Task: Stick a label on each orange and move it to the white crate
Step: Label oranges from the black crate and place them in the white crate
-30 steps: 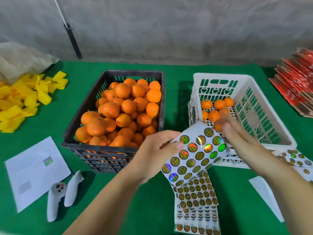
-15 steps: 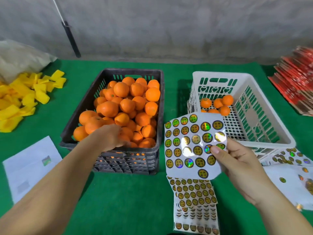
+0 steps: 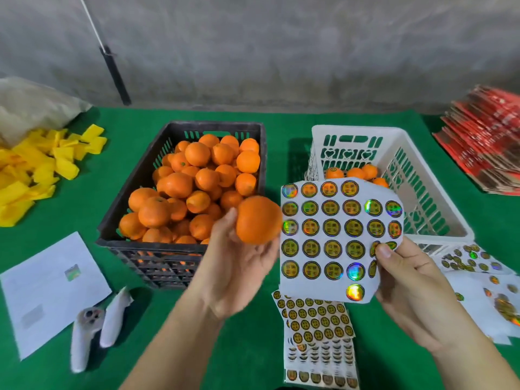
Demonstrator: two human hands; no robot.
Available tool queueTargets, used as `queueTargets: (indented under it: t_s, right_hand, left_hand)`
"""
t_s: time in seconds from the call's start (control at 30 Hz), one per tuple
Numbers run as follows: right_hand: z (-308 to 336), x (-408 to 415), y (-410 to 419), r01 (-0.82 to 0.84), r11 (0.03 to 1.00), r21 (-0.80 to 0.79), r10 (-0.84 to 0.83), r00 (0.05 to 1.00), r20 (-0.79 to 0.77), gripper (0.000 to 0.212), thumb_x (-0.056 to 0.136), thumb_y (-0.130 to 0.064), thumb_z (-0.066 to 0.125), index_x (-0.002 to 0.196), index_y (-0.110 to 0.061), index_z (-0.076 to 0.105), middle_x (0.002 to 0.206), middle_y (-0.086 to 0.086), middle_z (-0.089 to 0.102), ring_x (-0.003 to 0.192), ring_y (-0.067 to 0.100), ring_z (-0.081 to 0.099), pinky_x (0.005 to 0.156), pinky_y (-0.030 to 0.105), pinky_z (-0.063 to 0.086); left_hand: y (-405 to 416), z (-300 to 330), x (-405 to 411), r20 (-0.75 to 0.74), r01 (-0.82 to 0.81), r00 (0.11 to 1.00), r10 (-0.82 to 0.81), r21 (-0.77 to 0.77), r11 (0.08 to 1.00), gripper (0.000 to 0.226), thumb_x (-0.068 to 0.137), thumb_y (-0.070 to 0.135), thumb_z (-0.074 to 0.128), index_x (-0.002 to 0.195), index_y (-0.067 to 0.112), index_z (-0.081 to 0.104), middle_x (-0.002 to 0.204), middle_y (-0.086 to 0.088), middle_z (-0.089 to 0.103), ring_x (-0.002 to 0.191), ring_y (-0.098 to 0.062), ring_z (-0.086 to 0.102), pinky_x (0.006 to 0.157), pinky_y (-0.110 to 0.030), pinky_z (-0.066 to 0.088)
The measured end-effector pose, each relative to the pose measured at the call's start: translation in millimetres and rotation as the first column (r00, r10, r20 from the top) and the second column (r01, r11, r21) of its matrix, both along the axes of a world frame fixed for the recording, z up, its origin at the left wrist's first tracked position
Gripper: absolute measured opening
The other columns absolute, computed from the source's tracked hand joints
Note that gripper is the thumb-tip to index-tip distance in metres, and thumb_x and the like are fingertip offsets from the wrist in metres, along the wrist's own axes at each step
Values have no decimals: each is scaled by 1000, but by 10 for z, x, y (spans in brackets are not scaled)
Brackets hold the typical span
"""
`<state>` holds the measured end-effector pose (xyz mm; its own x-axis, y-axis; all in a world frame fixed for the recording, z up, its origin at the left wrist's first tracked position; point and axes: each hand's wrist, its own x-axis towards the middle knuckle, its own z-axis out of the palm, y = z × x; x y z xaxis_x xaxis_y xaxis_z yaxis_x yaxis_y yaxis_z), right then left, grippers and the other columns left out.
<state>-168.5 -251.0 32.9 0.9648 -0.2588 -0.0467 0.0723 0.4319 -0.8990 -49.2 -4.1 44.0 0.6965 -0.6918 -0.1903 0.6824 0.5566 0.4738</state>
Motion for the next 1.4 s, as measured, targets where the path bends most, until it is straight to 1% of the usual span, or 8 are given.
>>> queueTargets:
  t_s: [0.07, 0.23, 0.43, 0.57, 0.7, 0.87, 1.13, 1.4]
  right_hand:
    - [-8, -39, -50, 8, 1000, -18, -8, 1000, -19, 37, 94, -10, 53, 123, -15, 77, 131, 16, 73, 116, 27, 73, 85, 35, 63]
    - [-30, -126, -179, 19, 995, -102, -21, 1000, -18, 36, 96, -7, 53, 125, -11, 75, 133, 19, 71, 120, 31, 71, 91, 37, 61]
    - [-21, -191, -139, 29, 965, -259, -59, 992, -109, 37, 94, -18, 63, 130, -19, 72, 129, 13, 74, 119, 32, 71, 95, 40, 61]
    - [114, -195, 78, 404, 289, -868, -461, 853, 243, 41, 99, -35, 72, 137, -26, 59, 128, -2, 47, 116, 20, 52, 106, 48, 46]
    - [395, -106, 276, 480, -85, -873, 76, 877, 475, 30, 96, -33, 69, 122, -18, 75, 118, -2, 62, 109, 29, 57, 101, 34, 38]
    - [520, 82, 315, 251, 107, -962, 129, 956, 264, 26, 95, -35, 74, 110, -15, 81, 101, -1, 71, 94, 23, 68, 81, 43, 55]
    - [567, 76, 93, -299, 803, -515, 279, 953, -119, 17, 85, -28, 76, 97, -21, 84, 93, 8, 78, 85, 17, 74, 75, 22, 58]
    - [566, -20, 94, -67, 376, -924, 178, 984, 1, 25, 92, -57, 70, 98, -36, 82, 94, -6, 66, 88, 18, 66, 76, 24, 48]
  left_hand:
    - [-97, 7, -137, 35, 28, 999, -29, 28, 999, 94, 80, 48, 83, 155, 9, 41, 159, -23, 43, 153, -40, 29, 129, -55, 17]
    - [-83, 74, -171, 79, 40, 995, -52, 143, 989, 90, 64, 47, 94, 143, 17, 62, 150, -8, 57, 117, -19, 50, 90, -31, 40]
    - [-147, 27, -304, 280, 27, 955, -98, 247, 969, 70, 96, 50, 67, 156, 20, 45, 158, -13, 48, 145, -33, 47, 119, -59, 34]
    - [-144, 15, -324, 321, -66, 947, -31, 287, 956, 75, 82, 46, 85, 146, 19, 56, 148, -21, 57, 135, -43, 56, 112, -63, 44]
    - [-117, 1, -386, 596, -169, 792, -135, 426, 889, 71, 76, 45, 86, 141, 37, 57, 137, -5, 67, 122, -32, 66, 103, -51, 55]
    - [-81, 95, -443, 833, -316, 469, -295, 469, 825, 80, 83, 43, 81, 151, 42, 39, 139, 12, 60, 116, -11, 65, 81, -15, 56]
    - [-39, 165, -414, 860, -281, 316, -401, 489, 826, 82, 81, 34, 84, 148, 48, 39, 153, 8, 47, 131, -17, 57, 92, -26, 58]
    - [-74, 148, -420, 821, -287, 375, -431, 545, 788, 85, 81, 43, 85, 151, 48, 37, 140, 18, 55, 121, -9, 62, 85, -15, 54]
